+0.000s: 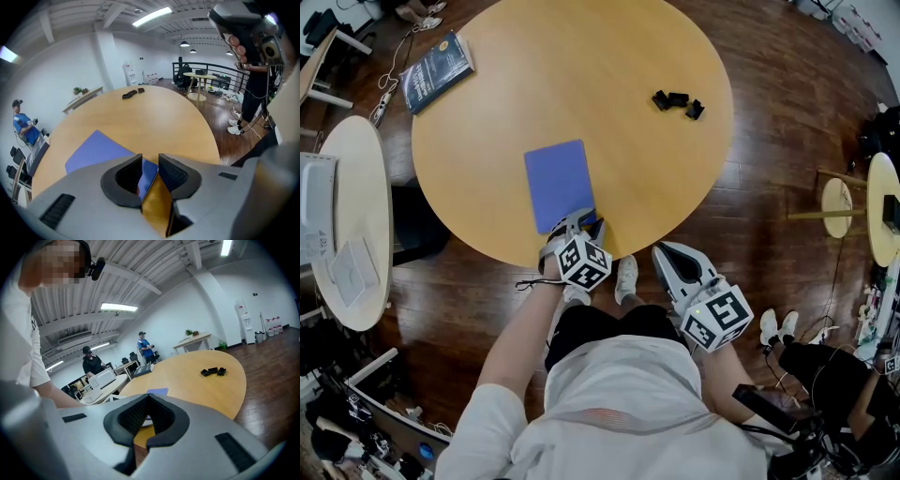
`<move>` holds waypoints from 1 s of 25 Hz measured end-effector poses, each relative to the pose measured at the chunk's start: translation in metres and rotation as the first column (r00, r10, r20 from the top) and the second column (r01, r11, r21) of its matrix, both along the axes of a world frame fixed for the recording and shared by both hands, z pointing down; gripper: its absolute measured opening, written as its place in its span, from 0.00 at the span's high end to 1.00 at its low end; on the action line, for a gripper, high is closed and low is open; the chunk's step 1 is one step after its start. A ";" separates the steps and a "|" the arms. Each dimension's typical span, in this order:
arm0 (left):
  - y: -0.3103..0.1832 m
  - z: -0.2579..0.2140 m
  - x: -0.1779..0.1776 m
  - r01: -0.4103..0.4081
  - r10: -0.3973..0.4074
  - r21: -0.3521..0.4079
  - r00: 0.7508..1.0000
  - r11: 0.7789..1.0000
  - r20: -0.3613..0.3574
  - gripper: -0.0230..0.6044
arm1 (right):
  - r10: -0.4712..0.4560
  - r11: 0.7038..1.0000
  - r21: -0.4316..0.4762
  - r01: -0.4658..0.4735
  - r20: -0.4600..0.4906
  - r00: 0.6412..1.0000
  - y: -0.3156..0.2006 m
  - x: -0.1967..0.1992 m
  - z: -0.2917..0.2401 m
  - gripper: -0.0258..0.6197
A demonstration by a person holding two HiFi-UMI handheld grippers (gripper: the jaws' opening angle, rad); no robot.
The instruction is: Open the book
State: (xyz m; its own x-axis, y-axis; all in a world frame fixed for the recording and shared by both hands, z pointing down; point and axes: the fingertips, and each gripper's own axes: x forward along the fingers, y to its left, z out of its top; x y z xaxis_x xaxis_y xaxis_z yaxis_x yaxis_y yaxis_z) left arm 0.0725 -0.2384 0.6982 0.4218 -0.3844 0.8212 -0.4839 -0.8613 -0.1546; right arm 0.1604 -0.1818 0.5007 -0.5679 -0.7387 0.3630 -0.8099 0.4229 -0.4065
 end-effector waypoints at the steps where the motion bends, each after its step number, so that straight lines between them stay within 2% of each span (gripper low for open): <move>1: 0.000 0.001 0.000 -0.001 0.001 0.000 1.000 1.000 0.003 0.78 | 0.002 1.000 -0.002 -0.002 0.000 1.000 -0.001 0.000 0.000 0.96; 8: -0.001 0.000 -0.001 0.018 -0.018 -0.012 1.000 1.000 -0.007 0.80 | 0.008 1.000 -0.004 -0.008 0.011 1.000 -0.004 0.001 0.000 0.96; 10: 0.000 -0.001 -0.001 0.016 -0.016 -0.009 1.000 1.000 -0.017 0.88 | 0.009 1.000 -0.006 -0.008 0.013 1.000 -0.004 0.000 0.001 0.96; 12: 0.001 -0.004 0.000 0.021 -0.021 -0.009 0.999 1.000 -0.031 0.93 | 0.009 1.000 -0.006 -0.009 0.017 1.000 -0.004 0.000 0.000 0.96; 17: 0.000 -0.019 -0.001 0.060 -0.061 -0.016 0.994 0.998 -0.094 0.94 | 0.002 1.000 -0.006 -0.002 0.022 1.000 -0.004 -0.003 0.001 0.96; 19: -0.002 -0.032 -0.001 0.083 -0.085 -0.018 0.986 0.996 -0.146 0.94 | -0.008 1.000 -0.006 0.008 0.025 1.000 -0.005 -0.007 0.000 0.96; 21: -0.005 -0.051 -0.004 0.141 -0.147 -0.044 0.959 0.989 -0.241 0.94 | -0.022 1.000 -0.002 0.022 0.031 0.999 -0.006 -0.012 0.000 0.96; 22: -0.007 -0.062 -0.008 0.182 -0.193 -0.066 0.935 0.981 -0.298 0.94 | -0.031 1.000 0.000 0.031 0.033 0.999 -0.007 -0.015 -0.001 0.96; 25: -0.012 -0.093 -0.023 0.291 -0.320 -0.135 0.837 0.947 -0.444 0.94 | -0.063 0.998 0.003 0.063 0.038 0.997 -0.010 -0.027 -0.003 0.96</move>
State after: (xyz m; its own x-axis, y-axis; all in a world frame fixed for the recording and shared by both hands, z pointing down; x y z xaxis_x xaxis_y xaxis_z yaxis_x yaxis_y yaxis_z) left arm 0.0496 -0.2506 0.6057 0.6220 -0.5122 0.5923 -0.7272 -0.6584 0.1944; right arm 0.1338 -0.1914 0.4974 -0.6265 -0.7021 0.3385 -0.7657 0.4732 -0.4356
